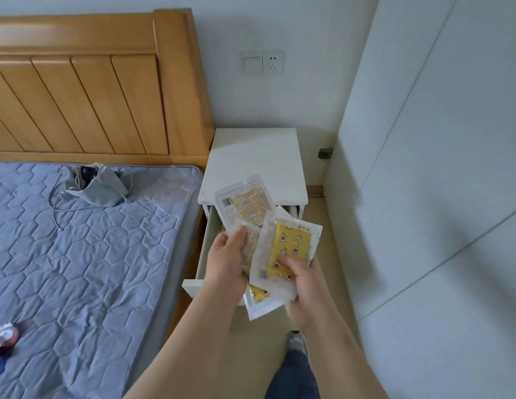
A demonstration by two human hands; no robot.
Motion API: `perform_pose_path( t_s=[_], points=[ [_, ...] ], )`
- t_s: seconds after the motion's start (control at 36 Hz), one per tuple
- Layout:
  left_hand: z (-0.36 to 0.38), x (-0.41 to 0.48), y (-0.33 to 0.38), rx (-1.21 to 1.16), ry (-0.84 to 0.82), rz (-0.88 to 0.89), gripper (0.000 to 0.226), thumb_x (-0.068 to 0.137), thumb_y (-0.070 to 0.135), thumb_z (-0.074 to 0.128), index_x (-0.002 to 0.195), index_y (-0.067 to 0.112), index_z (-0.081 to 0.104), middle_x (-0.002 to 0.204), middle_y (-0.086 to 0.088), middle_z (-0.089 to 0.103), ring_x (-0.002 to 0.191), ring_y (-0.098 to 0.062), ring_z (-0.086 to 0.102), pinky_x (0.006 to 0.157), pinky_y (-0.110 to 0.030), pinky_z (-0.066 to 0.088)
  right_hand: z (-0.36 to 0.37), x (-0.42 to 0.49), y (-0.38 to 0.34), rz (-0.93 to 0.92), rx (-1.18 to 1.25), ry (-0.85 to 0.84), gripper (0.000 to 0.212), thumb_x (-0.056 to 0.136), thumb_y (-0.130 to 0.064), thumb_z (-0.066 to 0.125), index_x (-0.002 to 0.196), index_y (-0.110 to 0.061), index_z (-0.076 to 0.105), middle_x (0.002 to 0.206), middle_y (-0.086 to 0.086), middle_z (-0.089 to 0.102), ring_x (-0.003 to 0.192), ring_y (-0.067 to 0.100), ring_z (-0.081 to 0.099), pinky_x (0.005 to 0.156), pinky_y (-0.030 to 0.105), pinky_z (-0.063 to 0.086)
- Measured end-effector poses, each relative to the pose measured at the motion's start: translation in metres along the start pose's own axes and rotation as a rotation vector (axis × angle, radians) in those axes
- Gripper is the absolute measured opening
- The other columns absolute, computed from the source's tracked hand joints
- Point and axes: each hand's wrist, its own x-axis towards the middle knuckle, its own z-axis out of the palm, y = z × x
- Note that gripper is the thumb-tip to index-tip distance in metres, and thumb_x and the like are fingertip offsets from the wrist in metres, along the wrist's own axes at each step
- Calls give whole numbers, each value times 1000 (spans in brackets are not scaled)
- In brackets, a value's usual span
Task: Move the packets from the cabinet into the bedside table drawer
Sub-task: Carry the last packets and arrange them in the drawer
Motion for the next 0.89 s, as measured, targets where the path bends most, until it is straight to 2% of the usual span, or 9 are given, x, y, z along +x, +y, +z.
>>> perform_pose_path(
  t_s=[0.11, 0.19, 0.36, 0.5, 0.61, 0.69, 0.72, 0.81, 0.89],
  points=[
    [34, 69, 6, -36, 66, 15, 9, 96, 18, 51, 92, 10, 54, 86, -8, 69, 71, -21, 68, 59, -38, 57, 0, 80, -27, 53, -73, 6, 29, 87, 0, 57, 111, -16, 57, 100, 8, 71, 89, 26, 69, 68, 42, 56],
    [67, 121, 6, -74, 119, 6, 11, 97, 17, 50, 101, 11, 58, 96, -10, 70, 79, -24, 69, 68, -43, 57, -5, 143, -55, 101, -135, -5, 26, 88, -2, 58, 108, -18, 58, 96, 6, 71, 89, 26, 68, 79, 50, 55],
    [103, 211, 3, -79, 190, -22, 10, 96, 19, 52, 96, 11, 59, 98, -11, 70, 82, -25, 68, 84, -51, 54, -15, 243, -79, 179, -204, -8, 26, 87, -2, 59, 108, -17, 59, 92, 6, 72, 87, 28, 69, 82, 52, 54],
    [110, 289, -12, -69, 247, -37, 11, 96, 20, 52, 91, 10, 56, 85, -7, 69, 72, -22, 68, 73, -44, 57, -28, 328, -73, 278, -231, -14, 23, 87, -4, 59, 106, -17, 58, 89, 5, 71, 78, 23, 70, 69, 43, 57],
    [110, 348, -29, -1, 257, -71, 16, 96, 21, 54, 83, 12, 53, 71, -1, 63, 61, -17, 62, 68, -39, 55, -45, 387, -57, 313, -215, 20, 23, 87, -5, 60, 105, -19, 58, 92, 4, 71, 83, 25, 69, 78, 47, 55],
    [113, 388, -41, 76, 263, -61, 27, 96, 23, 54, 71, 15, 45, 52, 7, 56, 43, -9, 56, 44, -23, 47, -55, 424, -48, 316, -196, 45, 20, 88, -4, 59, 101, -19, 58, 87, 3, 70, 77, 22, 69, 69, 41, 57],
    [114, 399, -44, 103, 267, -58, 30, 95, 25, 54, 69, 16, 43, 50, 7, 54, 40, -8, 53, 41, -20, 43, -57, 436, -46, 312, -197, 53, 20, 87, -5, 59, 102, -18, 58, 87, 2, 70, 75, 20, 69, 64, 38, 56],
    [118, 430, -48, 234, 258, -41, 30, 95, 30, 53, 70, 16, 42, 60, 3, 53, 49, -13, 51, 44, -25, 40, -61, 466, -43, 292, -198, 82, 22, 87, -5, 59, 105, -17, 57, 90, 4, 69, 73, 21, 69, 60, 36, 55],
    [120, 454, -45, 413, 257, 44, 28, 94, 31, 53, 74, 15, 42, 74, -4, 51, 67, -19, 49, 61, -36, 45, -58, 490, -44, 271, -197, 106, 29, 87, -7, 59, 115, -14, 56, 97, 7, 68, 75, 21, 68, 57, 34, 54]
  ],
)
